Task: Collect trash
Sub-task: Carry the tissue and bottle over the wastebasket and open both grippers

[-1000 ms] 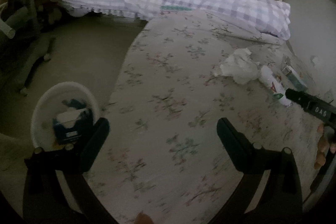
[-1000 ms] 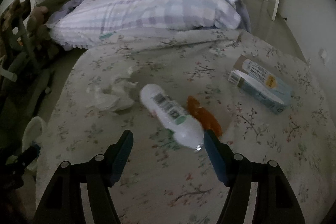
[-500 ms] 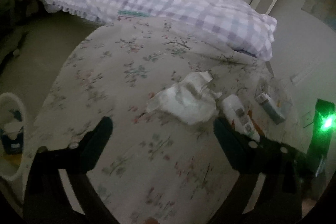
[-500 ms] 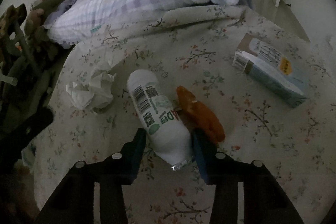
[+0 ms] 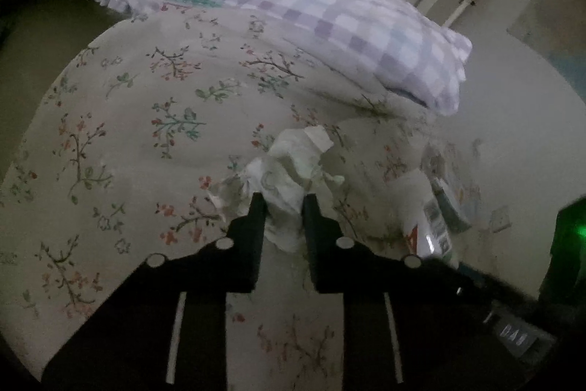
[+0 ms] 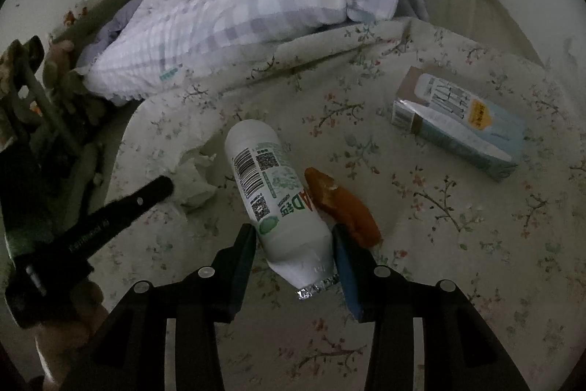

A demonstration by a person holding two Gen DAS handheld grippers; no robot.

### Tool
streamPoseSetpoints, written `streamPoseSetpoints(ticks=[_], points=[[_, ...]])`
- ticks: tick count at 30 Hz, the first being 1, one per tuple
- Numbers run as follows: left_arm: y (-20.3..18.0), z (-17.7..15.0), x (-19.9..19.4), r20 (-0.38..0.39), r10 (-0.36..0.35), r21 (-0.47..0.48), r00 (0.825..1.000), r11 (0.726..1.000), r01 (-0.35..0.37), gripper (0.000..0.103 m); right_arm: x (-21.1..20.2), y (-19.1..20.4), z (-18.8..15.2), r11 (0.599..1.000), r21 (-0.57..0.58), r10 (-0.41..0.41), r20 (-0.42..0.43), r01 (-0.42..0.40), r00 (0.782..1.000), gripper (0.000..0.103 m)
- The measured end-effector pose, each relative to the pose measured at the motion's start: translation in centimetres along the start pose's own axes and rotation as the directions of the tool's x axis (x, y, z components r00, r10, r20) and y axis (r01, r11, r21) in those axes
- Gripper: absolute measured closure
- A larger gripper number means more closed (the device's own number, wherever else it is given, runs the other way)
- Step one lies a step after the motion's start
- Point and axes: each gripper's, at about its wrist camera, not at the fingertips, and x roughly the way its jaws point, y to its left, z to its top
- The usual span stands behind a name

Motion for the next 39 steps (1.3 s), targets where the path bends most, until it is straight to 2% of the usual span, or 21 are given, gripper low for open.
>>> streamPoseSetpoints(ticks=[6, 13, 19, 24, 30, 39], points=[[0.0, -0.9, -3.9, 0.002, 0.029, 0.053, 1.000, 0.998, -0.029, 0.082, -2.2, 0.9, 0.0, 1.000, 0.007, 0.019, 0.021, -0.019, 1.000, 0.060], [2.4, -2.1, -10.4, 0.049, 0.070, 0.040, 0.996, 0.997, -0.072, 0.082, -5.0, 4.1, -0.8, 0.998, -0.024, 0.056, 0.047, -0.055, 0.997, 0.060], [6.0, -3.6, -15.4, 0.091, 0.115, 0.008, 0.989, 0.993, -0.116, 0.082, -6.1, 7.9, -1.6, 0.994, -0.079, 0.085, 0.053, -0.081, 0.995, 0.060], [10.1, -4.3, -18.8, 0.129, 0.141, -0.062, 0.982, 0.989, -0.134, 0.082, -5.7, 12.0, -2.6, 0.986, -0.131, 0.113, 0.033, -0.108, 0.993, 0.060], [14.3, -4.8, -22.1, 0.164, 0.203, -0.100, 0.965, 0.977, -0.188, 0.082, -4.6, 16.7, -3.8, 0.971, -0.200, 0.133, 0.011, -0.128, 0.991, 0.060], [19.9, -6.2, -24.2, 0.159, 0.302, -0.145, 0.940, 0.949, -0.280, 0.082, -2.2, 22.5, -5.7, 0.950, -0.269, 0.155, -0.043, -0.161, 0.987, 0.060]])
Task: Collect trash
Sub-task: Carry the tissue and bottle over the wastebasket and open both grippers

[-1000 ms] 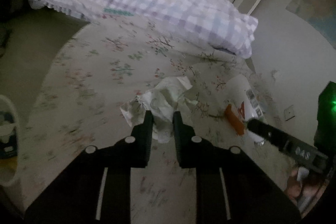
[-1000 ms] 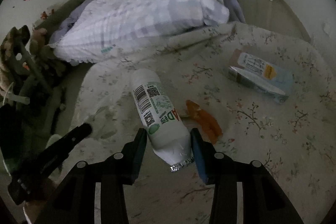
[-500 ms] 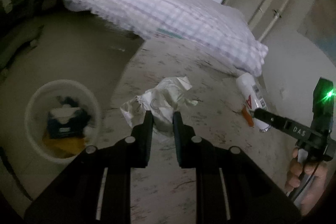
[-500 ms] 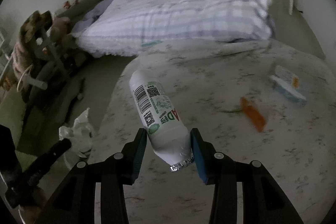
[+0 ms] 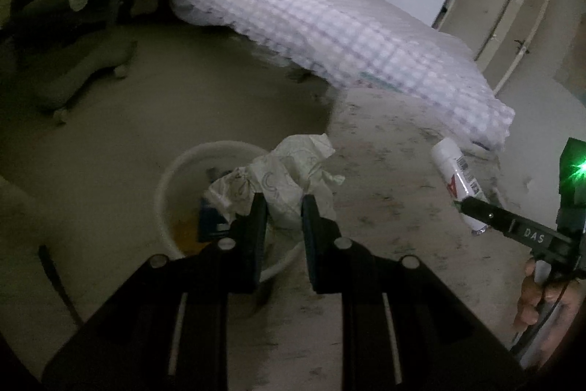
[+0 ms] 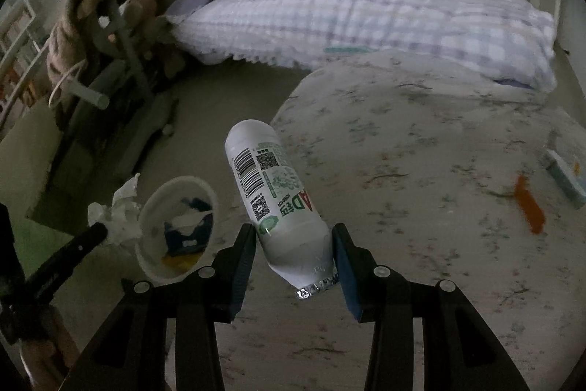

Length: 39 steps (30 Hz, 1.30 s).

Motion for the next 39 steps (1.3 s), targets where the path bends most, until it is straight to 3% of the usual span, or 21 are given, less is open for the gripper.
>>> streamPoseSetpoints(ticks=[8, 10, 12, 14, 20, 25, 39], points=[[4.1, 0.1, 0.8, 0.032, 0.032, -0.013, 0.999, 0.999, -0.031, 0.078, 2.7, 3.8, -0.6, 0.999, -0.031, 0.028, -0.036, -0.029, 0.999, 0.060], [4.6, 0.1, 1.4, 0.027, 0.050, -0.013, 0.998, 0.999, -0.049, 0.069, 3.2, 4.4, -0.7, 0.999, -0.034, 0.033, -0.044, -0.034, 0.998, 0.060], [4.9, 0.0, 1.9, 0.009, 0.085, -0.012, 0.996, 0.996, -0.085, 0.042, 3.6, 5.2, -0.9, 0.999, -0.038, 0.038, -0.052, -0.040, 0.998, 0.060], [5.2, -0.1, 1.9, 0.001, 0.119, -0.009, 0.993, 0.993, -0.119, 0.030, 4.0, 5.8, -1.0, 0.998, -0.042, 0.044, -0.058, -0.046, 0.997, 0.060], [6.5, -0.8, 1.9, -0.069, 0.200, -0.013, 0.977, 0.979, -0.201, 0.015, 5.4, 7.6, -1.5, 0.996, -0.060, 0.054, -0.083, -0.059, 0.995, 0.060], [8.4, -1.5, 0.9, -0.098, 0.216, -0.053, 0.972, 0.974, -0.221, 0.007, 7.3, 9.5, -2.0, 0.994, -0.081, 0.060, -0.113, -0.070, 0.992, 0.060], [9.8, -1.8, -0.7, -0.099, 0.246, -0.047, 0.964, 0.967, -0.251, 0.005, 11.6, 13.0, -3.1, 0.993, -0.087, 0.065, -0.156, -0.079, 0.986, 0.059]])
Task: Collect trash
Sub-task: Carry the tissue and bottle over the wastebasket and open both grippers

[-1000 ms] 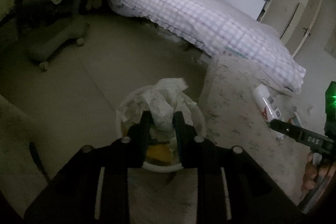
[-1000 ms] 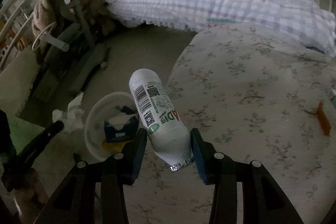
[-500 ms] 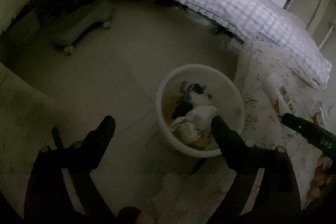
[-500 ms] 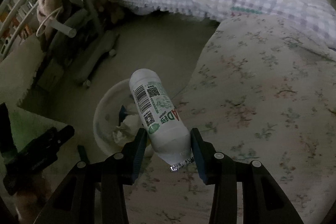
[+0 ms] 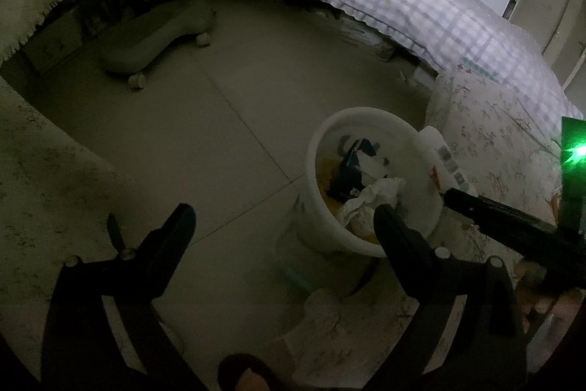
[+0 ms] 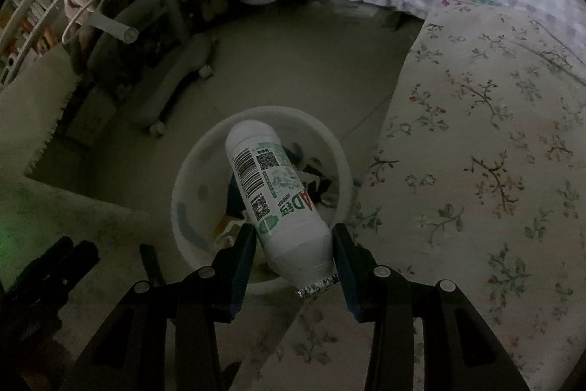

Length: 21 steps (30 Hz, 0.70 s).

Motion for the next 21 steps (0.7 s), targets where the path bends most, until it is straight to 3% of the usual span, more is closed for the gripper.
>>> streamPoseSetpoints(ticks=[7, 14, 21], points=[[0.3, 0.0, 0.0, 0.003, -0.013, -0.011, 1.000, 1.000, 0.013, 0.005, 0.2, -0.4, 0.3, 0.996, 0.040, 0.079, 0.001, -0.079, 0.997, 0.054], [-0.2, -0.1, -0.2, -0.001, -0.013, 0.006, 1.000, 1.000, 0.013, 0.005, -2.6, -1.0, 0.0, 1.000, -0.002, 0.019, 0.032, -0.019, 0.999, 0.044], [-2.1, -0.1, -0.8, 0.007, -0.041, 0.032, 0.999, 0.999, 0.041, 0.005, -5.8, -3.8, 0.0, 0.999, 0.019, -0.041, 0.053, 0.040, 0.998, 0.040]])
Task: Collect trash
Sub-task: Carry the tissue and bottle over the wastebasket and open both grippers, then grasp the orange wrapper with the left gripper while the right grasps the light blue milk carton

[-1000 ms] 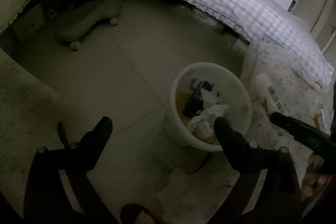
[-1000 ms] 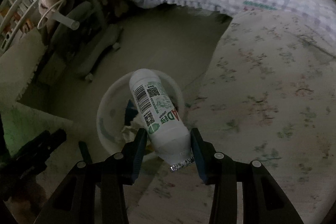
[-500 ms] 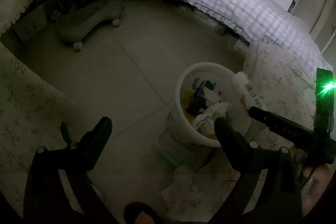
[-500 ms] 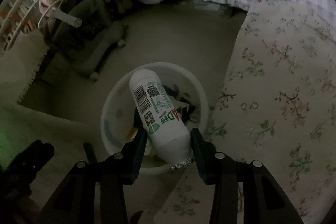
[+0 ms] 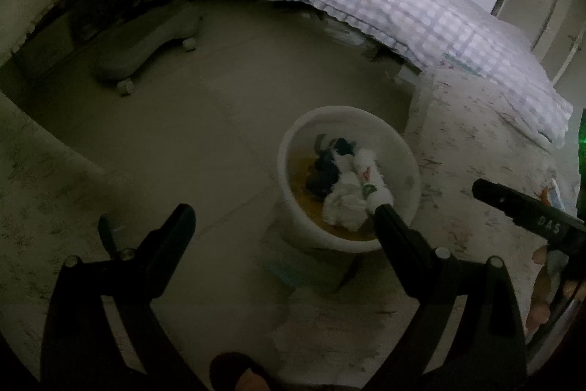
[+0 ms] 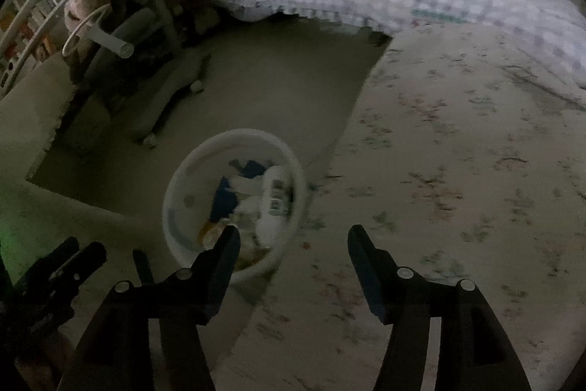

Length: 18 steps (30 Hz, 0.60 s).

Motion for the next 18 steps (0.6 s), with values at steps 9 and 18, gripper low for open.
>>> streamPoseSetpoints(ticks=[9, 18], points=[[-4.3, 0.3, -1.0, 0.007, -0.091, 0.012, 0.996, 0.996, 0.091, 0.005, -5.2, -6.0, -0.3, 0.995, 0.029, -0.100, 0.049, 0.098, 0.994, 0.035], [-10.3, -0.3, -1.3, -0.013, -0.164, 0.080, 0.986, 0.983, 0.165, 0.005, -10.0, -12.7, -1.3, 0.977, 0.083, -0.203, 0.089, 0.196, 0.975, 0.033]])
